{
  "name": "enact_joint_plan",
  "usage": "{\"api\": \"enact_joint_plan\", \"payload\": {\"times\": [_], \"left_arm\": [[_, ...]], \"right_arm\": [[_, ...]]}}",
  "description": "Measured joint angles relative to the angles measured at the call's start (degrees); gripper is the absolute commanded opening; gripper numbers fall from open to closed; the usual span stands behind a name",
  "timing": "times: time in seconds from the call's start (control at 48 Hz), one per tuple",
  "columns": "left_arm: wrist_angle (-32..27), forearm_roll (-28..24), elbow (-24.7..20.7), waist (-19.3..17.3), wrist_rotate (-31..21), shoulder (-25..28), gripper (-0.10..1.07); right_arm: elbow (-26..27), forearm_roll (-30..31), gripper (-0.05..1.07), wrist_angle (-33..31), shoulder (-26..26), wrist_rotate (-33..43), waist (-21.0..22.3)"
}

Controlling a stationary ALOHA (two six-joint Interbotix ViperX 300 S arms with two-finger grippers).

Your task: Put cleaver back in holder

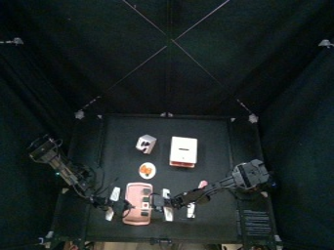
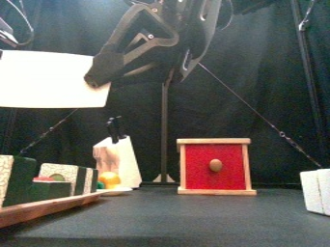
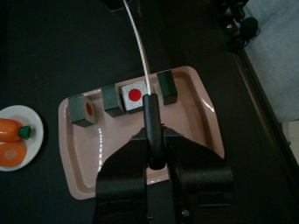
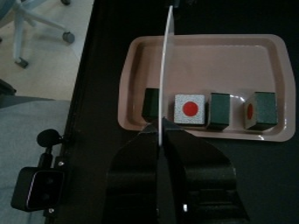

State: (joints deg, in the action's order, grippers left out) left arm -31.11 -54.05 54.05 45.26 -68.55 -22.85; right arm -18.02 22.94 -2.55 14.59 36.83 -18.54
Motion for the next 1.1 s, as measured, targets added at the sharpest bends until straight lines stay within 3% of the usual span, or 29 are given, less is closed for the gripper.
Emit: {"api": "enact_joint_plan", "payload": {"times": [0.292,0.646,0.833,1.104], "left_arm": [[0.0,-0.09,-0.09,-0.44,0.09,-0.53,0.41],[-1.49,3.69,-1.23,-2.29,0.35,-5.19,0.41],[-4.22,8.09,-1.76,-4.66,0.26,-8.61,0.41],[-9.05,12.92,-1.76,-7.82,-0.09,-13.18,0.41]], "right_arm": [[-4.57,-0.44,0.42,7.91,-2.02,0.09,1.41],[-11.43,-0.44,0.62,20.21,-6.59,-0.44,4.22],[-14.41,0.18,0.77,21.97,-8.61,-0.79,4.83],[-19.25,0.44,0.78,22.24,-13.54,-0.7,7.56]]}}
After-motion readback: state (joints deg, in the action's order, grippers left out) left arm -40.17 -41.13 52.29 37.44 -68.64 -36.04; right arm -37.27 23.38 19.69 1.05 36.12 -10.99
